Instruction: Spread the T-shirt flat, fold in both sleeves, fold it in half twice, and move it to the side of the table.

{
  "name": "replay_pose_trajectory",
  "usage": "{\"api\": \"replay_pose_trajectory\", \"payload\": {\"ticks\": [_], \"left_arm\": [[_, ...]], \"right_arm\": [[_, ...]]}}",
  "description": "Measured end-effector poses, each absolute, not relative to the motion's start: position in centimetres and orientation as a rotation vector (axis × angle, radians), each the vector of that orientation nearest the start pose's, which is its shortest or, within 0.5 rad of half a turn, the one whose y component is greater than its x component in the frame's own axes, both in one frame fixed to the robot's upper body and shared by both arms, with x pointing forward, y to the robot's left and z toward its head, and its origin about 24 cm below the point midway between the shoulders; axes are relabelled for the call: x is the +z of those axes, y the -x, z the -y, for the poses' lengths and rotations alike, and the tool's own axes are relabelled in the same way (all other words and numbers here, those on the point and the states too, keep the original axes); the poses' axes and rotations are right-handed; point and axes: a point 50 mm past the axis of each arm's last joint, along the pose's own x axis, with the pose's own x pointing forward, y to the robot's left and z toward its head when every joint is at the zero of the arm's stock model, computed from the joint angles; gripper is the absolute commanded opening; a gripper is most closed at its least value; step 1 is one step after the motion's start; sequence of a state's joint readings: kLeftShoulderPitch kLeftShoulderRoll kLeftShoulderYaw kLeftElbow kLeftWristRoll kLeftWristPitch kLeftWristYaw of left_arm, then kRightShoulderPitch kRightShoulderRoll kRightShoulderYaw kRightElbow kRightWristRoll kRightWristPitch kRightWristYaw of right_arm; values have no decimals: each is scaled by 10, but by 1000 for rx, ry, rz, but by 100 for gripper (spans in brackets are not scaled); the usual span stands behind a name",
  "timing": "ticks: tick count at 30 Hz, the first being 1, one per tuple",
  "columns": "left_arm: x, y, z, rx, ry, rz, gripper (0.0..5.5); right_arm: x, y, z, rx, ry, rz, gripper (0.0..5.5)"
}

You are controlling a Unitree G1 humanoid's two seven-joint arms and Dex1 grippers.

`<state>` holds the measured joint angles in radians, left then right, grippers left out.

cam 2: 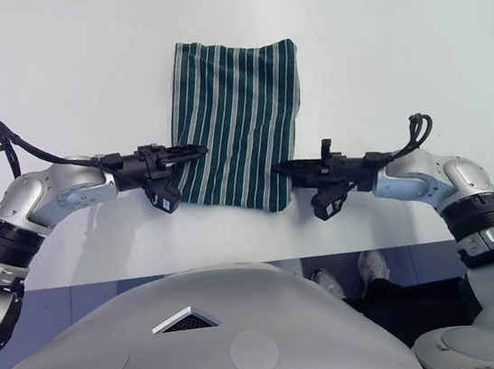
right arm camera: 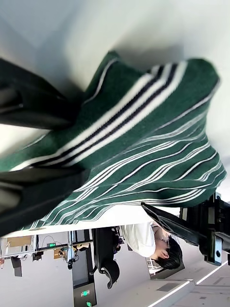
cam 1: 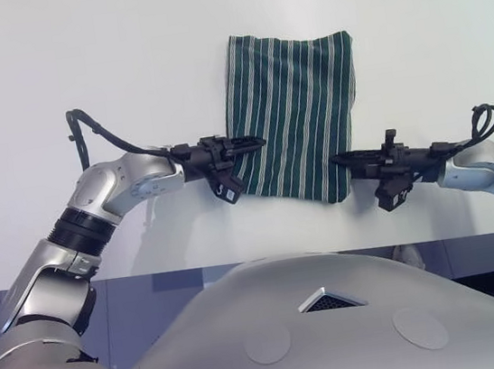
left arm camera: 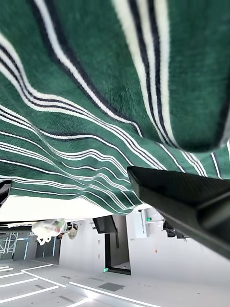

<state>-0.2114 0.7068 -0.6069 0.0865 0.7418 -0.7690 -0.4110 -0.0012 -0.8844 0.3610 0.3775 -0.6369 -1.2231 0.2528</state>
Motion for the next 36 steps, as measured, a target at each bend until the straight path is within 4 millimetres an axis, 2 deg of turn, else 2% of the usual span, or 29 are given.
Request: {"api": "replay_pose_trajectory", "payload": {"ticks": [2,6,10,13,17,20,23,26,29,31,33,36], "left_arm": [[25,-201,-120,-1460,-1387,461,88],[28,-204,-119,-1484,-1414,462,40],[29,-206,-119,-1496,-1422,456,21],[32,-210,-122,-1549,-1413,384,16],[44,-211,-126,-1727,-1233,234,14],[49,-205,-134,-1911,-1052,17,14],[52,-192,-140,-2041,-837,-200,14],[69,-174,-142,-2157,-569,-391,14],[83,-168,-141,-2178,-380,-504,14],[90,-171,-143,-2143,-277,-581,14],[96,-184,-146,-2078,-201,-626,14],[96,-204,-150,-1974,-110,-657,14]], "right_arm": [[20,-166,216,1388,1164,378,22],[21,-167,215,1381,1161,383,13],[21,-168,214,1379,1148,368,13],[25,-168,208,1394,1098,330,13],[55,-184,195,1391,1010,292,13],[74,-191,188,1468,857,97,13],[88,-181,181,1633,716,-87,11],[90,-154,184,1791,557,-339,11],[99,-150,182,1804,447,-460,11],[103,-156,179,1764,373,-518,11],[107,-174,174,1681,295,-508,11],[102,-203,173,1555,159,-499,11]]}}
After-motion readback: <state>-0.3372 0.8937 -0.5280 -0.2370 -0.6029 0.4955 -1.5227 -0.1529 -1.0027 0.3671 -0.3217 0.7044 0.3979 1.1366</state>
